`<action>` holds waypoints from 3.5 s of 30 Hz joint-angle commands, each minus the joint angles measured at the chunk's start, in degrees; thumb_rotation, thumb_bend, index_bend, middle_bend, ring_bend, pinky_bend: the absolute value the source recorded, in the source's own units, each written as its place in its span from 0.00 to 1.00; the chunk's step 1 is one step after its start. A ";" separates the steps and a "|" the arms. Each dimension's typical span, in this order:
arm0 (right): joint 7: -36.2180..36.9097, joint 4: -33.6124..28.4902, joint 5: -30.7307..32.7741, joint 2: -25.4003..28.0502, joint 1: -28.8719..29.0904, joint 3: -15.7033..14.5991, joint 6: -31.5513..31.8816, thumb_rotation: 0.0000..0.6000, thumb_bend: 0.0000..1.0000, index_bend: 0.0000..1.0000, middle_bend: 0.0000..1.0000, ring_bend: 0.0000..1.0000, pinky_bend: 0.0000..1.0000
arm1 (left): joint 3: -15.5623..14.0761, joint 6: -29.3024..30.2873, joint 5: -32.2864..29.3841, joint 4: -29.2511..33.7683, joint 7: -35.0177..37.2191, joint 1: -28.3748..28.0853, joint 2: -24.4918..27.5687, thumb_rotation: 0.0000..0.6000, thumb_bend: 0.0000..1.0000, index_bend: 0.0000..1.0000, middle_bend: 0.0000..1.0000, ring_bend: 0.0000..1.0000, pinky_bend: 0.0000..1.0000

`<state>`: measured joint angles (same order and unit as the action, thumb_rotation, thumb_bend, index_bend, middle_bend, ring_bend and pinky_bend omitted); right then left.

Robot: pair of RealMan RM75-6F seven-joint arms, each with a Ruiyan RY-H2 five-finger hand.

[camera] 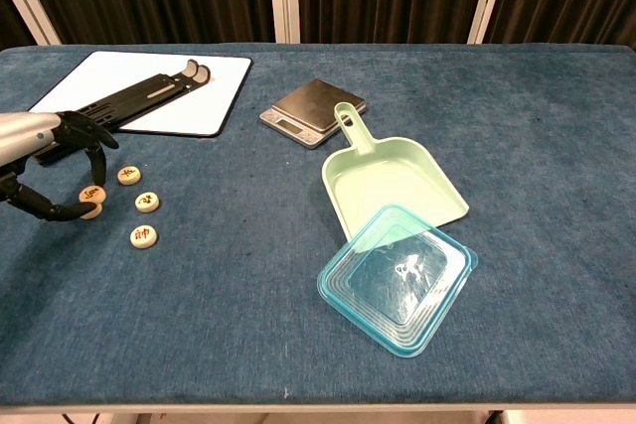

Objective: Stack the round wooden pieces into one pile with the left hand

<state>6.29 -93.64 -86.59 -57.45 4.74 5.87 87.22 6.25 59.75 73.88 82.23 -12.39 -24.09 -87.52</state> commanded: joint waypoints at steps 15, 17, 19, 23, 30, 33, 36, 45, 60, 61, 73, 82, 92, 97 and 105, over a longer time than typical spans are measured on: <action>0.22 0.72 0.44 -0.95 0.13 -0.29 -0.84 1.00 0.03 0.00 0.03 0.00 0.06 | -0.66 -0.52 -1.65 -2.05 1.16 -0.83 -0.62 1.00 0.35 0.53 0.17 0.01 0.03; 0.31 0.79 0.46 -1.01 0.14 -0.28 -0.85 1.00 0.03 0.00 0.03 0.00 0.06 | -0.77 -0.47 -1.75 -2.09 1.15 -0.85 -0.63 1.00 0.35 0.53 0.17 0.01 0.03; 0.37 0.84 0.46 -1.02 0.15 -0.27 -0.87 1.00 0.03 0.00 0.03 0.00 0.06 | -0.87 -0.35 -1.88 -2.11 1.28 -0.81 -0.65 1.00 0.35 0.53 0.17 0.01 0.03; 0.44 0.89 0.43 -0.99 0.16 -0.27 -0.90 1.00 0.03 0.00 0.03 0.00 0.06 | -1.02 -0.17 -2.01 -2.23 1.49 -0.79 -0.66 1.00 0.35 0.51 0.16 0.01 0.03; 0.64 0.95 0.52 -1.02 0.11 -0.29 -0.93 1.00 0.03 0.00 0.03 0.00 0.06 | -1.30 -0.02 -2.17 -2.29 1.49 -0.90 -0.68 1.00 0.34 0.49 0.16 0.01 0.03; 0.71 1.02 0.60 -1.05 0.09 -0.34 -1.05 1.00 0.03 0.00 0.03 0.00 0.06 | -1.33 -0.04 -2.37 -2.33 1.43 -0.97 -0.74 1.00 0.33 0.47 0.16 0.01 0.03; 0.83 1.05 0.64 -1.04 0.04 -0.39 -1.08 1.00 0.03 0.00 0.03 0.00 0.06 | -1.38 0.03 -2.53 -2.34 1.30 -1.00 -0.72 1.00 0.33 0.46 0.15 0.01 0.03; 1.21 1.05 0.79 -0.98 -0.06 -0.43 -1.18 1.00 0.03 0.00 0.03 0.00 0.06 | -1.80 0.20 -2.72 -2.22 1.18 -0.92 -0.61 1.00 0.32 0.42 0.15 0.00 0.03; 1.21 1.01 0.29 -0.88 -0.28 -0.29 -0.35 1.00 0.03 0.00 0.03 0.00 0.06 | -0.23 3.21 -0.86 3.33 -0.40 -1.82 0.30 0.99 0.32 0.42 0.15 0.00 0.03; 1.23 0.99 0.24 -0.88 -0.30 -0.29 -0.29 1.00 0.03 0.00 0.03 0.00 0.06 | 0.01 2.90 -1.04 3.58 -1.00 -2.25 0.07 0.98 0.32 0.42 0.15 0.00 0.03; 2.56 2.18 0.66 -1.24 -0.54 -0.51 -0.66 1.00 0.03 0.00 0.03 0.00 0.06 | 1.00 -0.80 -7.17 2.98 -7.16 -5.39 -3.60 0.96 0.32 0.42 0.11 0.00 0.03; 2.93 2.53 0.62 -1.43 -0.47 -0.58 -0.91 1.00 0.03 0.00 0.02 0.00 0.05 | 0.56 -0.62 -8.36 1.11 -8.79 -5.97 -5.03 0.97 0.30 0.42 0.05 0.00 0.02; 2.86 2.58 0.81 -1.43 -0.59 -0.57 -0.91 1.00 0.03 0.00 0.02 0.00 0.04 | 0.11 -1.40 -9.59 -0.36 -8.84 -6.36 -5.95 0.97 0.30 0.42 0.05 0.00 0.02; 2.83 2.54 0.98 -1.45 -0.69 -0.57 -0.91 1.00 0.03 0.00 0.02 0.00 0.03 | 0.18 -1.36 -9.68 -1.58 -8.32 -6.55 -6.81 0.97 0.32 0.46 0.05 0.00 0.02; 2.66 2.41 1.02 -1.45 -0.70 -0.55 -0.97 1.00 0.03 0.00 0.02 0.00 0.03 | 0.17 -0.39 -8.90 -2.22 -7.32 -6.38 -6.84 0.97 0.37 0.53 0.05 0.00 0.02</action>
<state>8.95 -91.23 -85.56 -58.90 4.04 5.31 86.25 6.44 59.06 64.73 79.84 -19.92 -30.58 -94.52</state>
